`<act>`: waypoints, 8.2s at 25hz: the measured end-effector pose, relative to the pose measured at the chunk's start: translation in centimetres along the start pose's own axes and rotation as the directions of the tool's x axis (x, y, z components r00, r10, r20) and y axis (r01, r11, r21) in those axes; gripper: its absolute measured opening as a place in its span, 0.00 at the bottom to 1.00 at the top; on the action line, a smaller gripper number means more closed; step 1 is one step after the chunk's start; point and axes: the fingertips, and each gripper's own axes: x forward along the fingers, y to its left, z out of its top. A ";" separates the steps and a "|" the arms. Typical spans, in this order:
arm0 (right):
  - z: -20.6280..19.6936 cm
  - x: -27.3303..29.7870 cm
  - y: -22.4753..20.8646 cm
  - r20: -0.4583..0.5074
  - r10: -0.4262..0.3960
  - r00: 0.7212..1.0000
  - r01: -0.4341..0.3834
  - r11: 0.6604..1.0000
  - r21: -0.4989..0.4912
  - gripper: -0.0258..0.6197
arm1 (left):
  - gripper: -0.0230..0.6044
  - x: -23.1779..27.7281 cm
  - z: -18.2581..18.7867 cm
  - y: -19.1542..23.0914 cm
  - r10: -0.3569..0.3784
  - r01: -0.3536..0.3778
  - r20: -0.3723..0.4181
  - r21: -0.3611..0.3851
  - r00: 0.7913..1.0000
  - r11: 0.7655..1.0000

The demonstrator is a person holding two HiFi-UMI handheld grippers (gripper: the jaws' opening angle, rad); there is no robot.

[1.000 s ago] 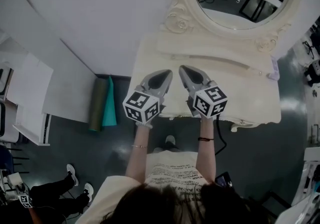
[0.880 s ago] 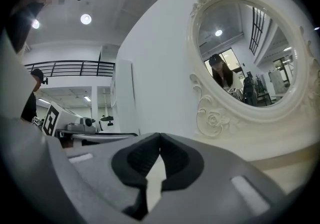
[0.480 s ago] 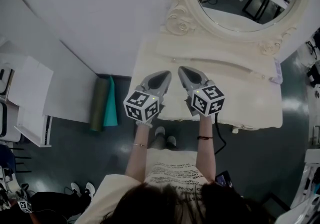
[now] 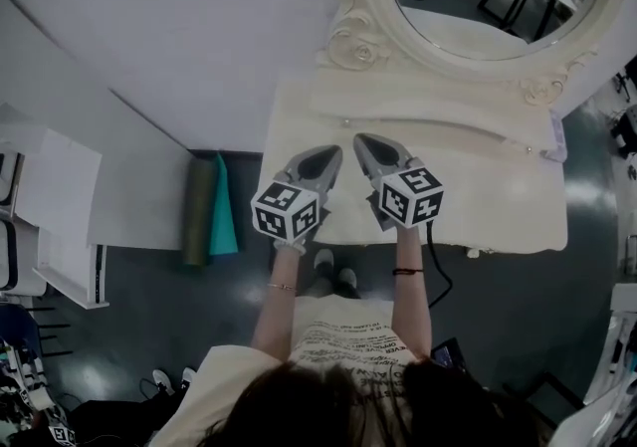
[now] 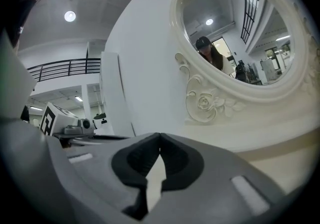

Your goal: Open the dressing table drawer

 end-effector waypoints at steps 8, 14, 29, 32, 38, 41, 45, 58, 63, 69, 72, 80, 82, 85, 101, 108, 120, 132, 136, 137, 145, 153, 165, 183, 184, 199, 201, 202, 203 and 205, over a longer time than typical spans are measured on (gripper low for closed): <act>-2.5 2.2 -1.6 -0.070 -0.063 0.996 0.066 0.997 0.044 0.04 | 0.03 0.8 -1.5 2.4 -0.021 0.020 -0.046 -0.033 0.999 0.999; -4.2 4.1 -2.3 -0.111 -0.088 0.990 0.098 0.991 0.092 0.04 | 0.03 1.3 -3.2 4.0 -0.043 0.037 -0.088 -0.069 0.995 0.997; -7.3 6.8 -3.8 -0.186 -0.143 0.972 0.166 0.980 0.112 0.05 | 0.03 1.9 -7.0 6.4 -0.055 0.032 -0.152 -0.149 0.987 0.988; -7.6 7.3 -4.1 -0.209 -0.123 0.970 0.151 0.981 0.123 0.06 | 0.03 2.1 -7.1 6.7 -0.044 0.019 -0.150 -0.163 0.988 0.986; -8.6 8.6 -4.9 -0.249 -0.125 0.960 0.161 0.978 0.131 0.07 | 0.03 2.6 -7.4 7.3 -0.047 0.018 -0.154 -0.181 0.987 0.983; -9.0 9.0 -5.6 -0.267 -0.153 0.952 0.193 0.973 0.128 0.09 | 0.03 2.8 -7.5 7.8 -0.042 0.012 -0.164 -0.177 0.986 0.984; -9.6 9.2 -6.5 -0.287 -0.180 0.941 0.224 0.966 0.130 0.12 | 0.03 3.0 -8.2 8.0 -0.050 0.017 -0.181 -0.178 0.982 0.984; -10.4 10.3 -7.9 -0.302 -0.233 0.925 0.287 0.946 0.150 0.24 | 0.03 3.7 -8.8 8.5 -0.084 0.049 -0.204 -0.173 0.975 0.984; -10.6 10.7 -8.9 -0.299 -0.287 0.910 0.343 0.926 0.155 0.27 | 0.03 3.8 -8.7 9.1 -0.082 0.047 -0.208 -0.169 0.975 0.985; -10.5 11.1 -9.2 -0.300 -0.322 0.898 0.389 0.900 0.198 0.27 | 0.03 3.8 -8.7 9.7 -0.078 0.042 -0.211 -0.171 0.974 0.984; -10.7 11.3 -9.2 -0.310 -0.313 0.898 0.390 0.893 0.227 0.27 | 0.03 3.9 -8.9 9.9 -0.080 0.042 -0.216 -0.174 0.973 0.984; -10.9 12.0 -9.3 -0.318 -0.295 0.901 0.391 0.871 0.298 0.27 | 0.03 4.1 -8.9 10.4 -0.088 0.050 -0.229 -0.169 0.969 0.984; -10.9 11.9 -9.5 -0.320 -0.311 0.895 0.409 0.858 0.309 0.26 | 0.03 4.2 -9.0 10.5 -0.090 0.051 -0.234 -0.166 0.968 0.985; -11.0 11.7 -10.0 -0.324 -0.339 0.883 0.441 0.837 0.325 0.23 | 0.03 4.2 -8.9 10.6 -0.091 0.053 -0.234 -0.165 0.968 0.985; -11.1 11.3 -9.6 -0.345 -0.376 0.860 0.477 0.831 0.285 0.20 | 0.03 3.8 -8.8 10.3 -0.101 0.063 -0.237 -0.164 0.966 0.985; -11.4 10.6 -9.3 -0.345 -0.369 0.863 0.471 0.834 0.287 0.20 | 0.03 3.6 -8.9 9.6 -0.109 0.072 -0.239 -0.157 0.965 0.985; -11.8 9.8 -8.8 -0.349 -0.361 0.865 0.464 0.840 0.281 0.20 | 0.03 3.1 -9.0 8.6 -0.106 0.072 -0.238 -0.146 0.966 0.987; -12.3 9.2 -8.1 -0.354 -0.347 0.868 0.452 0.848 0.278 0.20 | 0.03 2.7 -9.4 7.8 -0.103 0.069 -0.243 -0.144 0.965 0.987; -12.5 8.9 -7.8 -0.356 -0.344 0.869 0.450 0.848 0.279 0.20 | 0.03 2.5 -9.5 7.5 -0.104 0.070 -0.245 -0.143 0.964 0.987; -12.5 8.9 -7.8 -0.356 -0.343 0.869 0.449 0.849 0.279 0.20 | 0.03 2.5 -9.5 7.5 -0.104 0.070 -0.246 -0.143 0.964 0.987; -12.6 8.4 -7.3 -0.356 -0.339 0.871 0.446 0.850 0.281 0.20 | 0.03 2.1 -9.6 6.9 -0.105 0.071 -0.246 -0.142 0.963 0.987; -12.9 7.9 -6.8 -0.356 -0.340 0.870 0.447 0.849 0.283 0.20 | 0.03 1.6 -9.8 6.5 -0.106 0.071 -0.247 -0.144 0.963 0.987; -13.3 6.9 -6.1 -0.356 -0.351 0.866 0.457 0.843 0.283 0.20 | 0.03 0.8 -10.1 5.7 -0.120 0.086 -0.247 -0.143 0.962 0.986; -13.7 6.1 -5.3 -0.355 -0.364 0.861 0.471 0.834 0.286 0.20 | 0.03 -0.1 -10.2 5.3 -0.126 0.094 -0.243 -0.140 0.962 0.986; -13.8 6.1 -5.3 -0.355 -0.364 0.861 0.471 0.834 0.287 0.20 | 0.03 -0.1 -10.2 5.3 -0.127 0.094 -0.244 -0.141 0.962 0.986; -13.8 5.9 -5.1 -0.338 -0.363 0.868 0.463 0.837 0.290 0.20 | 0.03 -0.5 -10.1 5.1 -0.126 0.095 -0.243 -0.138 0.962 0.986; -13.8 5.9 -5.1 -0.333 -0.368 0.868 0.465 0.838 0.287 0.20 | 0.03 -0.5 -10.1 5.0 -0.128 0.096 -0.243 -0.140 0.961 0.985; -13.7 5.9 -5.1 -0.331 -0.368 0.869 0.464 0.838 0.286 0.20 | 0.03 -0.5 -10.1 5.0 -0.130 0.097 -0.243 -0.142 0.961 0.985; -13.7 5.9 -5.1 -0.328 -0.366 0.871 0.461 0.839 0.288 0.20 | 0.03 -0.5 -10.1 5.0 -0.131 0.098 -0.243 -0.144 0.961 0.985; -13.7 5.9 -4.9 -0.324 -0.358 0.876 0.453 0.841 0.296 0.20 | 0.03 -0.5 -10.2 4.9 -0.133 0.099 -0.245 -0.147 0.960 0.984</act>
